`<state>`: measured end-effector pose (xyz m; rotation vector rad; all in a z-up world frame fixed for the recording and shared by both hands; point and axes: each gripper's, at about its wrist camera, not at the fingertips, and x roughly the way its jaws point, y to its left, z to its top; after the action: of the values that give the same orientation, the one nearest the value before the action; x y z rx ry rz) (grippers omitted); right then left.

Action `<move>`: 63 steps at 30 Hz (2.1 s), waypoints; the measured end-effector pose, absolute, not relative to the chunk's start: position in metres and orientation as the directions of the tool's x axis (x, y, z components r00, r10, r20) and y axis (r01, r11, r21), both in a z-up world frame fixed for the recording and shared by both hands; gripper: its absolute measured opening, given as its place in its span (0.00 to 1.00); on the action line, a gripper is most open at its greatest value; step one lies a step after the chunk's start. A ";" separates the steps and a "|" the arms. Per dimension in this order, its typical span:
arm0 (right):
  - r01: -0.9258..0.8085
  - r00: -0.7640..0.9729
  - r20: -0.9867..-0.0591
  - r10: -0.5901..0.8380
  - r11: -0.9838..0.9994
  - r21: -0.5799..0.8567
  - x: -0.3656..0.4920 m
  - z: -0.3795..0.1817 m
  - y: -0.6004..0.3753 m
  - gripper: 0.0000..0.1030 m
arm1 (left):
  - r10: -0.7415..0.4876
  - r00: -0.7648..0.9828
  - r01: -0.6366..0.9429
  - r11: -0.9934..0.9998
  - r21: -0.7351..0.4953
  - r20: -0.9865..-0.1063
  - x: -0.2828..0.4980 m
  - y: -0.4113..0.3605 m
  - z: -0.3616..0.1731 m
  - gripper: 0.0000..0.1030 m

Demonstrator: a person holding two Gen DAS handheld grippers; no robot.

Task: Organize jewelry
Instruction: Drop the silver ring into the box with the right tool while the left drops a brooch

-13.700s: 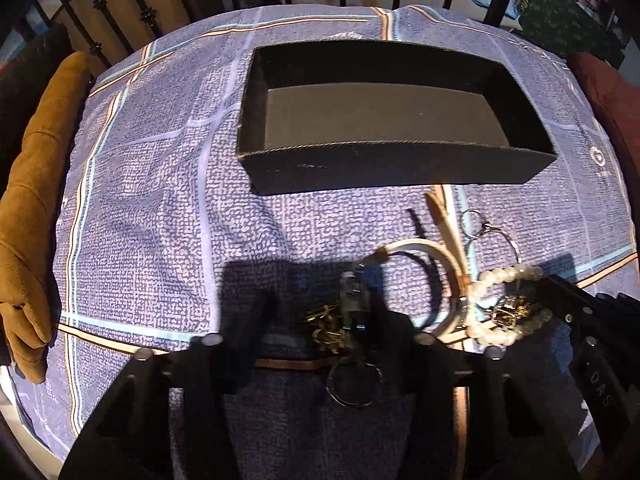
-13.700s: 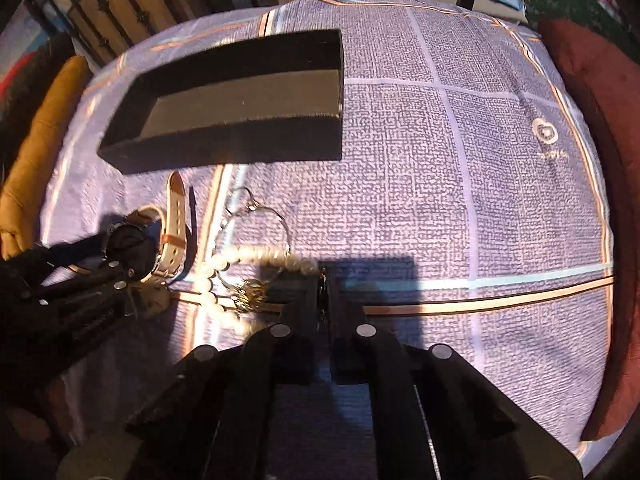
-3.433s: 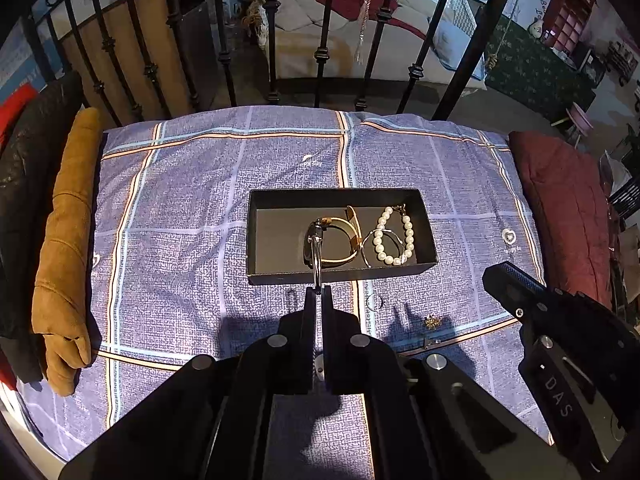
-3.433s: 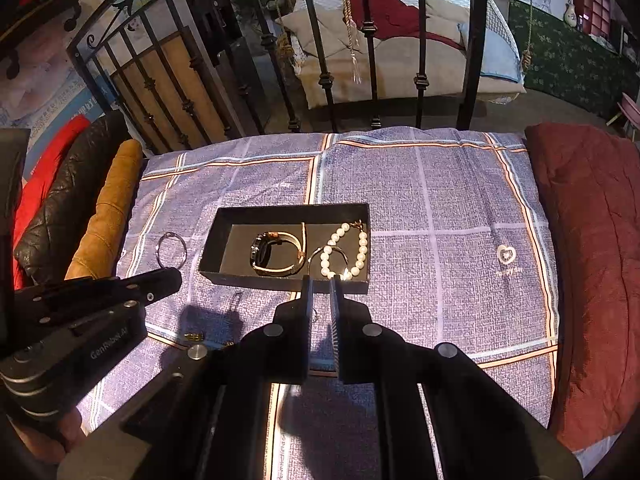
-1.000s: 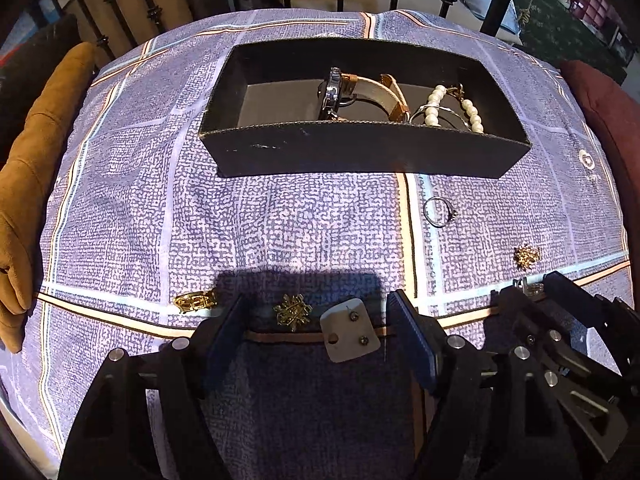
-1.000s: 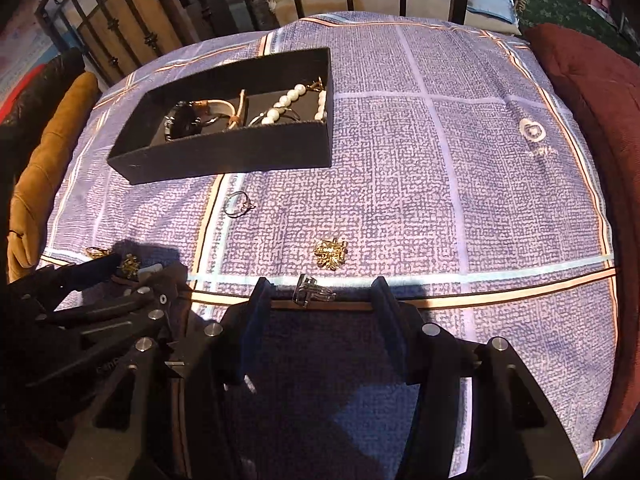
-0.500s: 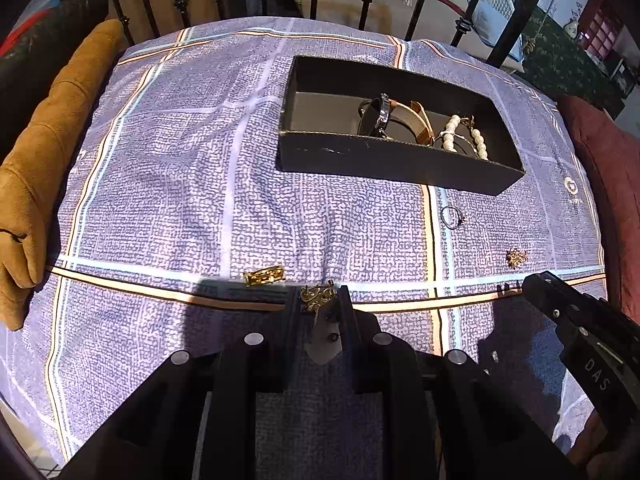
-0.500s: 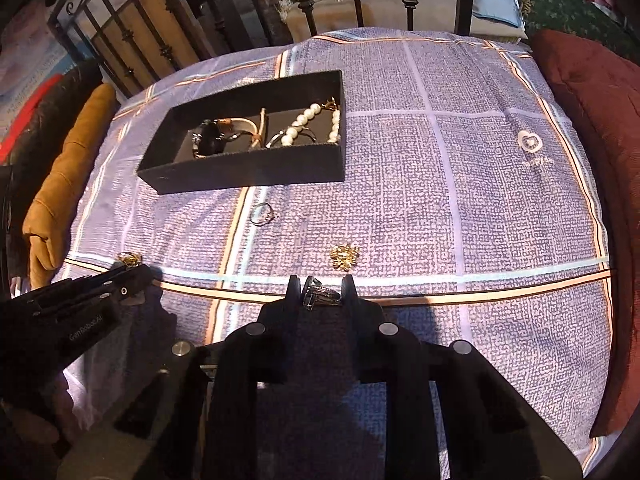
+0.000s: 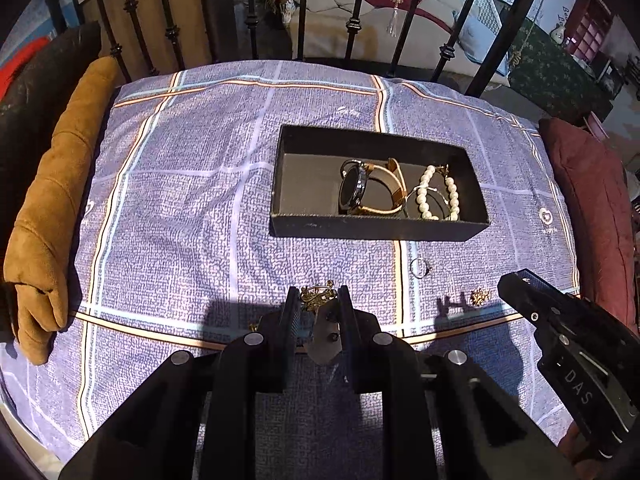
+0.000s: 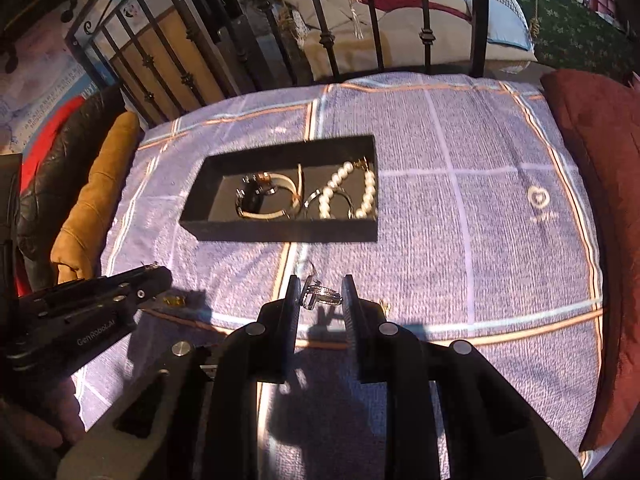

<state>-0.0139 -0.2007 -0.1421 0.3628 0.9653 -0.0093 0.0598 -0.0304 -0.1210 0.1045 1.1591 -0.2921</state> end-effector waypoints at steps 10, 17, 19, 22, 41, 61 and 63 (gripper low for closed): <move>0.151 0.613 -0.775 0.154 0.940 0.306 0.002 -0.120 -0.198 0.21 | -0.169 0.391 0.293 0.955 -0.052 -0.905 0.074 -0.043 -0.109 0.18; 0.142 0.601 -0.783 0.163 0.942 0.305 0.001 -0.122 -0.192 0.21 | -0.154 0.385 0.298 0.954 -0.036 -0.910 0.073 -0.042 -0.114 0.18; 0.144 0.598 -0.785 0.163 0.941 0.305 0.000 -0.124 -0.191 0.21 | -0.148 0.383 0.301 0.953 -0.028 -0.912 0.072 -0.042 -0.116 0.18; 0.147 0.596 -0.787 0.160 0.942 0.303 0.001 -0.125 -0.190 0.21 | -0.142 0.379 0.300 0.954 -0.024 -0.914 0.073 -0.040 -0.118 0.18; 0.139 0.637 -0.759 0.138 0.947 0.289 0.012 -0.111 -0.191 0.21 | -0.132 0.405 0.291 0.957 -0.010 -0.905 0.084 -0.031 -0.107 0.18; 0.146 0.675 -0.730 0.112 0.949 0.281 0.032 -0.100 -0.202 0.21 | -0.141 0.458 0.347 0.937 0.031 -0.878 0.107 -0.057 -0.091 0.18; 0.146 0.675 -0.729 0.111 0.949 0.280 0.034 -0.100 -0.203 0.21 | -0.143 0.459 0.349 0.937 0.030 -0.877 0.110 -0.059 -0.091 0.18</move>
<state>0.0341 -0.2031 -0.0999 0.3302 0.8333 -0.0204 0.1099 -0.0589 -0.0906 0.2178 1.0534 -0.3057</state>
